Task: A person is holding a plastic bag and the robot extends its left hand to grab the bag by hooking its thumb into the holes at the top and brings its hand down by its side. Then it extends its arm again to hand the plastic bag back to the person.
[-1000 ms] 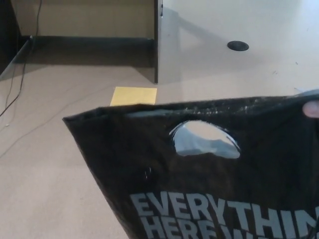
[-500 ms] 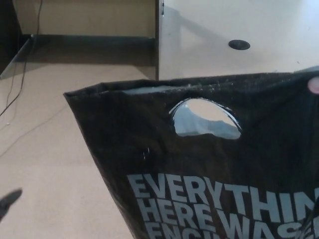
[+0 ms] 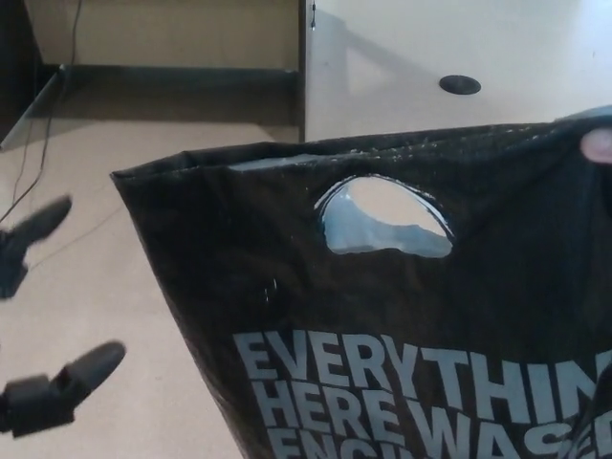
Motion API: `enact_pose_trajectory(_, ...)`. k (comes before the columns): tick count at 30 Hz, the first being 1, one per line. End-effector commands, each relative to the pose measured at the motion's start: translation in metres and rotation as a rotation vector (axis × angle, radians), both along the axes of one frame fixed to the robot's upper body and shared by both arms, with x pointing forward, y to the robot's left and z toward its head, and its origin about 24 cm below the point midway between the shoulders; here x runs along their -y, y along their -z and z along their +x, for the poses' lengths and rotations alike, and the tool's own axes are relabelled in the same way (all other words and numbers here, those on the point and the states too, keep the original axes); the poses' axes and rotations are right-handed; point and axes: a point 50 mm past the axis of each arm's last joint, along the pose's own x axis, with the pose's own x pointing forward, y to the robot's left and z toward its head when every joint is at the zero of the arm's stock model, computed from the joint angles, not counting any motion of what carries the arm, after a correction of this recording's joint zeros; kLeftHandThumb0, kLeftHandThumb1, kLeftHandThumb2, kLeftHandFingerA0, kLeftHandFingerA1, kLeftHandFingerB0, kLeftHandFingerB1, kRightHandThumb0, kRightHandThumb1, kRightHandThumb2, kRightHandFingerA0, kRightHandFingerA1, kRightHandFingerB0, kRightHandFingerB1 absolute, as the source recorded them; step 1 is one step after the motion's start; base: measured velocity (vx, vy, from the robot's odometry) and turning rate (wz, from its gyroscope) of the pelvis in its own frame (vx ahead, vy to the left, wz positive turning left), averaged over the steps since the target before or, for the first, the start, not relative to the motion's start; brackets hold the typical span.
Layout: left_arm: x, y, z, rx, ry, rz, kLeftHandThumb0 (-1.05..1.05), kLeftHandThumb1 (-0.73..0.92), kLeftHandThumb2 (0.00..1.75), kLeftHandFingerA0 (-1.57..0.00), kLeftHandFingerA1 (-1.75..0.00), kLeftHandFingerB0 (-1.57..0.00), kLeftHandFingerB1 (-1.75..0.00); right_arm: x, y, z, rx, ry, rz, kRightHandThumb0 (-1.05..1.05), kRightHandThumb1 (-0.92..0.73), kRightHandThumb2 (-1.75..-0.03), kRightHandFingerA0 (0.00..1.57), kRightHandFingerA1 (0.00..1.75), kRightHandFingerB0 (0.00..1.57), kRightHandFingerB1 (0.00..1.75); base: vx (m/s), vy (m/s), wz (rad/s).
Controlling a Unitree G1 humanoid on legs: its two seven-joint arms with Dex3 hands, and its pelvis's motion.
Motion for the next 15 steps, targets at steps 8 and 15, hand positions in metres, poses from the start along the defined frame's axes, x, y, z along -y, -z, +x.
enact_pose_trajectory(8,0.053,-0.104,-0.023,0.388,0.224,0.169,-0.31,0.40,0.93,0.00,-0.48,0.00,-0.48,0.015,-0.008,-0.003,0.049,0.011,-0.041,-0.37,-0.56,-0.74,0.65,0.56,0.42,0.47,0.00,0.000,0.00)
enact_pose_trajectory(15,0.069,-0.113,-0.021,0.399,0.264,0.173,-0.54,0.35,0.73,0.00,-0.37,-0.03,-0.38,0.015,-0.007,-0.003,0.046,0.003,-0.044,-0.37,-0.56,-0.75,0.64,0.56,0.43,0.47,0.00,0.000,0.00)
